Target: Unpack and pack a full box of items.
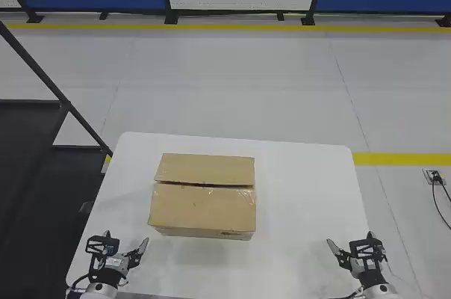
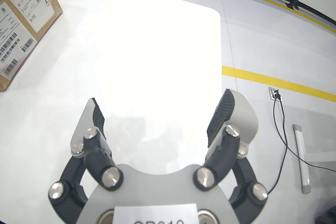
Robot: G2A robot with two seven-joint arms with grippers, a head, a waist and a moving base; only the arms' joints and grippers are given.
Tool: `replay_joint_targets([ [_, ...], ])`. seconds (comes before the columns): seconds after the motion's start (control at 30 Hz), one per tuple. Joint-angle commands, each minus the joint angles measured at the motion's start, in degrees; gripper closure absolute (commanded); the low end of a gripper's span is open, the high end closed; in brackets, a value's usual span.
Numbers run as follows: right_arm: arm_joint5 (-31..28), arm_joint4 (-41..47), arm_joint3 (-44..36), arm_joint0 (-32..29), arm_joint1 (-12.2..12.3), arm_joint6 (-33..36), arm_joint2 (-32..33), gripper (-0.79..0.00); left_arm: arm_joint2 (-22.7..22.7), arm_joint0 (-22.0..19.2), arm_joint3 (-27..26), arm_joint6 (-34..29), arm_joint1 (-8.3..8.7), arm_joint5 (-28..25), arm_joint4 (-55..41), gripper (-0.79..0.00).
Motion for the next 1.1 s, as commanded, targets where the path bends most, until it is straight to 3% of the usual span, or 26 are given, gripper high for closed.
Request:
replay_joint_targets([
  [0.0,0.00,0.00,0.00,0.00,0.00,0.00,0.00,-0.785,0.00,0.00,0.00,0.00,0.00,0.00,0.00,-0.784],
  [0.3,-4.32,2.45,-5.66,1.21,-0.09,2.81,-0.96,-0.785,-2.06,-1.87,0.03,1.40,0.01,-5.02,-5.80,-0.785],
  [0.63,-5.52,11.62,-14.24,9.96,-0.78,17.93,-6.92,-0.785,-7.09,-6.72,0.87,2.08,0.37,-9.69,-10.57,-0.785],
  [1.07,-6.31,12.98,-14.16,9.97,-0.83,17.81,-7.31,-0.785,-6.51,-7.45,1.35,0.92,0.30,-9.87,-11.57,-0.785],
])
